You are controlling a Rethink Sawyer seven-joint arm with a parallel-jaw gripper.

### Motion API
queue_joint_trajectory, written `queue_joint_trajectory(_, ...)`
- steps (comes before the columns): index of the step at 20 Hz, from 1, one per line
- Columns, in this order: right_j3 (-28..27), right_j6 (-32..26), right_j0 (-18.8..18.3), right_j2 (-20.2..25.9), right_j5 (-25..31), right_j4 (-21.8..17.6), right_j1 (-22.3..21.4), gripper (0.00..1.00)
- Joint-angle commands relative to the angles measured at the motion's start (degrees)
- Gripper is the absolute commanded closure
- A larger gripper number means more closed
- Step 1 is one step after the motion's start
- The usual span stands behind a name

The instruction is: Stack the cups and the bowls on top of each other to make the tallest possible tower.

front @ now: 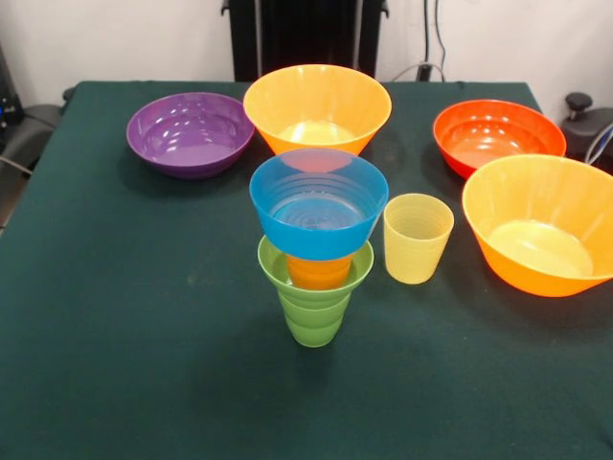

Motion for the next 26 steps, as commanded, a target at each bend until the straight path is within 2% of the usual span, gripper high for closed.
queue_joint_trajectory(1, 3.2, 0.4, 5.7, -4.9, 1.2, -1.8, 0.1, 1.0)
queue_joint_trajectory(17, 5.7, 3.6, 9.9, -8.5, -2.8, -0.7, -1.8, 1.0)
queue_joint_trajectory(26, 7.9, 5.2, 12.4, -10.0, -8.6, -0.5, -0.2, 1.0)
